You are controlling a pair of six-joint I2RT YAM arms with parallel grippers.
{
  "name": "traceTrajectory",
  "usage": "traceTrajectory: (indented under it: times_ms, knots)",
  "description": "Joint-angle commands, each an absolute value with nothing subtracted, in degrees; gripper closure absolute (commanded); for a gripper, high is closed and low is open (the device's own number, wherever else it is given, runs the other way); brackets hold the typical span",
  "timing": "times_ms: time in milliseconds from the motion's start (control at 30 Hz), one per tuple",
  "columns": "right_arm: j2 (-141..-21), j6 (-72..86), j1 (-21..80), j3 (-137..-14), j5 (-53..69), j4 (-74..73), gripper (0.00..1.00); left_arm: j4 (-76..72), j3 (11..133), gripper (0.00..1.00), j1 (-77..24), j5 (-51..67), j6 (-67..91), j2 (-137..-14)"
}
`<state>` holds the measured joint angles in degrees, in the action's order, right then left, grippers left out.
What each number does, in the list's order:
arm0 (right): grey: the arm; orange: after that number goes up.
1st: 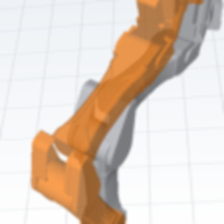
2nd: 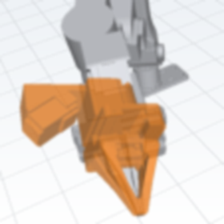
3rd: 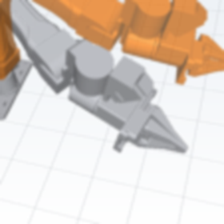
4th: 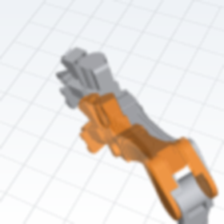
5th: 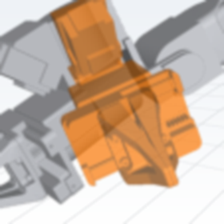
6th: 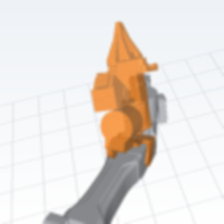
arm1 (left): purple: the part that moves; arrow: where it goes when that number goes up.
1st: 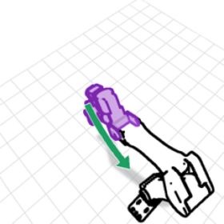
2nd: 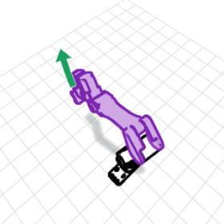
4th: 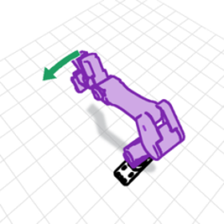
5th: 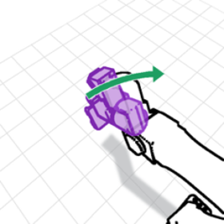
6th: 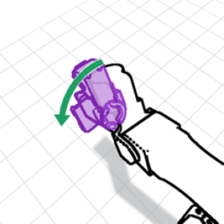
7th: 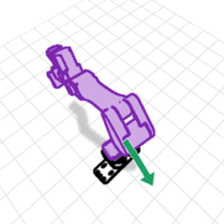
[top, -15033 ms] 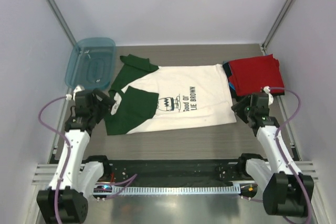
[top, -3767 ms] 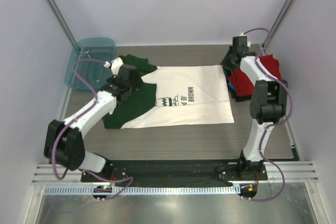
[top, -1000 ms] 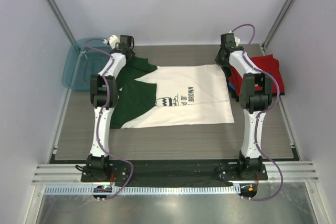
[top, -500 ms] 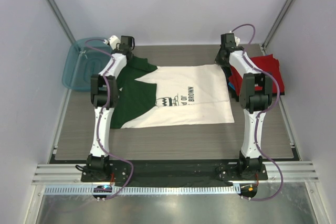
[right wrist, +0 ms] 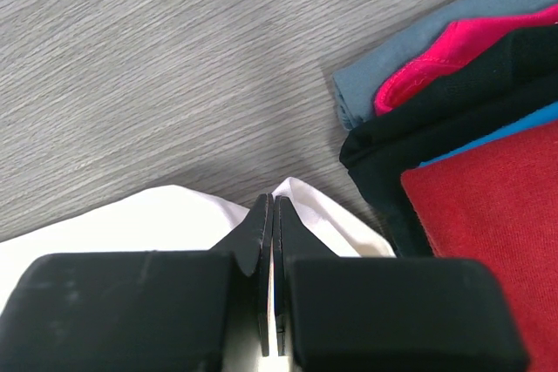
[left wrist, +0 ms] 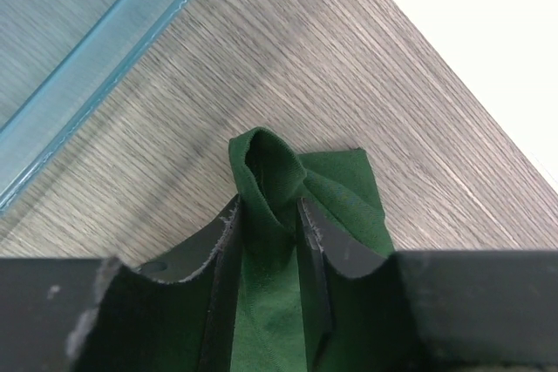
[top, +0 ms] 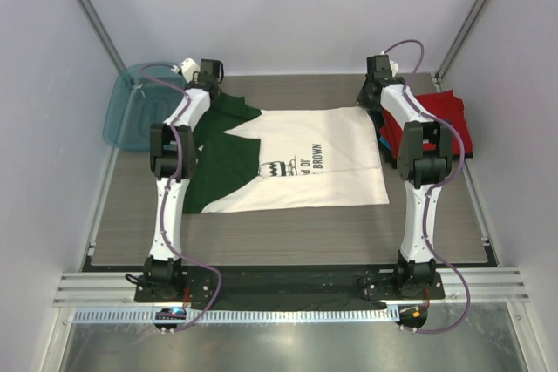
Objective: Fold and stack the t-shirts
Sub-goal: Fold the tshirt
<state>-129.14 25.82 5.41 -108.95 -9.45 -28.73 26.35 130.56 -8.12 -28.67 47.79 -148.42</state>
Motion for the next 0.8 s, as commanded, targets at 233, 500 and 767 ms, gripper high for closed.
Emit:
traceTrajectory:
  times_ms: [233, 500, 767]
  knots:
    - [-126.7, 25.8, 5.5, -109.5, -8.6, -27.3, 0.99, 23.7, 130.3, 0.56, -8.2, -28.9, 47.6, -144.2]
    - [-127.0, 25.8, 5.6, -109.5, -8.2, -27.3, 0.99, 21.5, 127.6, 0.70, -8.2, -29.2, 47.8, -141.5]
    - [-127.2, 25.9, 5.6, -109.4, -7.9, -27.3, 0.99, 21.4, 127.0, 0.85, -8.2, -29.6, 47.5, -139.9]
